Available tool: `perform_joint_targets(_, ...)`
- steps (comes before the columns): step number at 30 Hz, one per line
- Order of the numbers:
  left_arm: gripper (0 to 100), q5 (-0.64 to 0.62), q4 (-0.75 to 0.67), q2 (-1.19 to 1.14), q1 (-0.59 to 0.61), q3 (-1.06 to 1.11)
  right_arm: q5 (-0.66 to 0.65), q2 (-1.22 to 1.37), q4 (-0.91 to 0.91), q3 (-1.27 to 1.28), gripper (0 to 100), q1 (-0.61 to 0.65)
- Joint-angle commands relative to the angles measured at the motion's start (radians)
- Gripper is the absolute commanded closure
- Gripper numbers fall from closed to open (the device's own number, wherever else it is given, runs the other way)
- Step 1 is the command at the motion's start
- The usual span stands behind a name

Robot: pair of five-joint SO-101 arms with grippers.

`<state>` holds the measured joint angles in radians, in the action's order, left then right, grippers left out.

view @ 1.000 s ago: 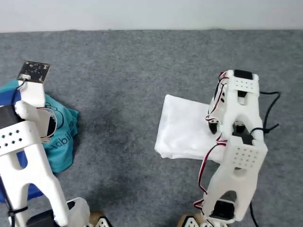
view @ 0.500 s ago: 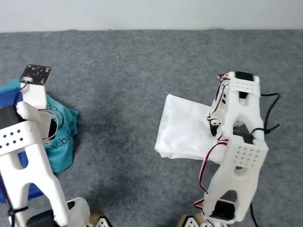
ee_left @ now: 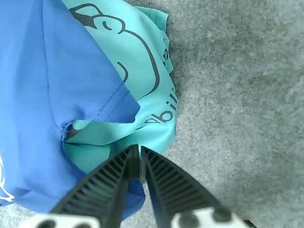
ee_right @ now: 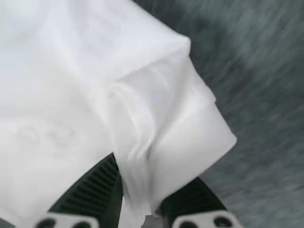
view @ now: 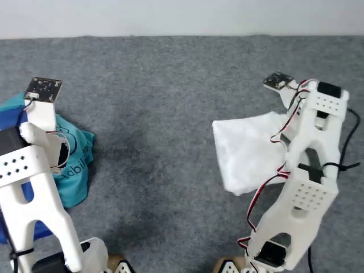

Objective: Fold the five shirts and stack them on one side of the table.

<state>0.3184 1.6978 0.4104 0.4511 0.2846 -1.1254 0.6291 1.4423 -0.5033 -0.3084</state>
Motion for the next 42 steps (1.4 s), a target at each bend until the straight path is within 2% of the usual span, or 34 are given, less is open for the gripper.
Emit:
perform_joint_targets(1, 99, 0.008, -0.009, 0.035, 0.003, -0.008, -0.147, -0.071, -0.056, -0.068, 98.8, 0.050)
perform_joint_targets(4, 99, 0.008, 0.009, 0.035, 0.003, -0.008, -0.259, -0.065, -0.058, -0.066, 98.8, 0.094)
perform_joint_targets(8, 99, 0.008, 0.031, 0.035, 0.005, -0.007, -0.258, -0.048, -0.077, -0.086, 97.5, 0.120)
perform_joint_targets(10, 99, 0.008, 0.032, 0.035, 0.008, -0.008, -0.213, -0.048, -0.070, -0.103, 91.6, 0.114)
perform_joint_targets(12, 99, 0.008, 0.032, 0.035, 0.008, -0.008, -0.091, -0.048, -0.074, -0.121, 82.4, 0.110)
perform_joint_targets(15, 99, 0.008, 0.032, 0.035, 0.005, -0.008, 0.181, -0.067, -0.065, -0.149, 72.3, 0.104)
perform_joint_targets(18, 99, 0.008, 0.031, 0.035, 0.005, -0.007, 0.480, -0.102, -0.039, -0.183, 71.5, 0.107)
perform_joint_targets(20, 99, 0.008, 0.029, 0.035, 0.005, -0.007, 0.614, -0.125, -0.015, -0.204, 71.5, 0.116)
perform_joint_targets(30, 99, 0.008, 0.029, 0.035, 0.003, -0.008, 1.111, -0.185, 0.344, -0.218, 71.5, 0.206)
perform_joint_targets(33, 99, 0.008, 0.029, 0.035, 0.003, -0.007, 1.283, -0.197, 0.354, -0.181, 71.4, 0.225)
perform_joint_targets(36, 99, 0.008, 0.029, 0.035, 0.003, -0.007, 1.386, -0.220, 0.354, -0.129, 70.2, 0.228)
perform_joint_targets(42, 99, 0.008, 0.032, 0.035, 0.008, -0.005, 1.603, -0.295, 0.351, 0.068, 47.3, 0.272)
